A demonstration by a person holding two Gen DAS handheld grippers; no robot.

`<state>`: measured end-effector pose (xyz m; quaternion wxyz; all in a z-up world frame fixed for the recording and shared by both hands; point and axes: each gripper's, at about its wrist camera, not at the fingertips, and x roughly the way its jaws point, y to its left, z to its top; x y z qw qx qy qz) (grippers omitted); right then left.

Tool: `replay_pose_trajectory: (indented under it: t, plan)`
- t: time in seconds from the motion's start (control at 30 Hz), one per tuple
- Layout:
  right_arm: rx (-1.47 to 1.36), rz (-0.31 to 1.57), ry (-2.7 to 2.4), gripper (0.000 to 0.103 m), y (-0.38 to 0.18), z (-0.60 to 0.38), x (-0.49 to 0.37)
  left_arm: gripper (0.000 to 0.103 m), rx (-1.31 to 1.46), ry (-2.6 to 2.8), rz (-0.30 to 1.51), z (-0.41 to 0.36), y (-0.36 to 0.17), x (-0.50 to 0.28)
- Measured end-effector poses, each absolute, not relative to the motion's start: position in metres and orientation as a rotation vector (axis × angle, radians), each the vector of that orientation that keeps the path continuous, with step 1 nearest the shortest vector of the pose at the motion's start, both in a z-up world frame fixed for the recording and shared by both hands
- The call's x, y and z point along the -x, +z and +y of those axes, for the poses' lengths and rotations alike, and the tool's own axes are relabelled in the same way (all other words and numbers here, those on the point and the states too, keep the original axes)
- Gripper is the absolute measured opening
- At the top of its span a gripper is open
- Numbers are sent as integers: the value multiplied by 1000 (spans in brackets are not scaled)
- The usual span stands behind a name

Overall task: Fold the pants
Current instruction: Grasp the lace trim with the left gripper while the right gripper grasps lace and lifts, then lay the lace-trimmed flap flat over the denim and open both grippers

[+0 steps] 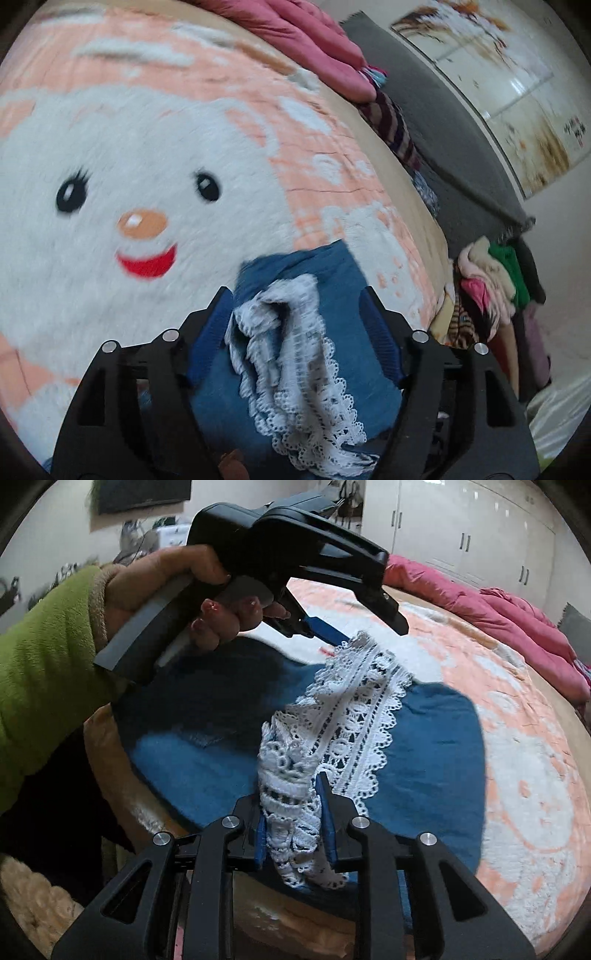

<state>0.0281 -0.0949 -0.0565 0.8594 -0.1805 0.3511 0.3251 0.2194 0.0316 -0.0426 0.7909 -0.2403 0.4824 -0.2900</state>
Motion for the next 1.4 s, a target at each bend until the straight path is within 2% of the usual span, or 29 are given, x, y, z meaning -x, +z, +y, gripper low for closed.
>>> replay_pose_trajectory:
  t: [0.03,0.1,0.17,0.3,0.5,0.7,0.73,0.77,0.8,0.87,0.97,1.2,1.23,1.3,1.4]
  plan:
    - [388,734,689,36,-58,-94,-27,62,540,-624,1034,34,-48,-218]
    - [362,734,723,41,-56,-95,-25,62,556,-620,1044,36,-56,-220]
    - [326,725,736,52,-50,-99,-24,62,530,-592,1062,33,-62,-221]
    - [303,689,704,61,-39,-114,-23,62,490,-596,1068,29,-62,-220]
    - [380,686,683,62,-47,-113,-1,54,430,-593,1019,26,-43,-211]
    - [470,692,644,60,-58,-93,3,49,355,-531,1051,25,-50,-211]
    - [472,701,639,53,-60,-92,1,43,355,-529,1057,25,-51,-211]
    - [468,716,636,40,-62,-90,-4,37,354,-531,1062,25,-53,-211]
    - [466,732,635,37,-64,-89,-6,28,342,-534,1069,22,-53,-212]
    - [443,756,638,26,-67,-89,-11,19,315,-525,1068,18,-54,-211]
    - [372,745,656,23,-58,-95,-14,14,299,-517,1052,18,-50,-208]
    - [441,750,696,24,-65,-80,-11,14,277,-490,1052,23,-47,-207]
    - [454,747,695,26,-69,-79,-11,14,268,-484,1054,22,-49,-207]
    - [449,756,704,29,-70,-81,-18,17,249,-467,1064,20,-55,-209]
    - [427,762,722,37,-67,-83,-18,31,264,-451,1068,24,-58,-211]
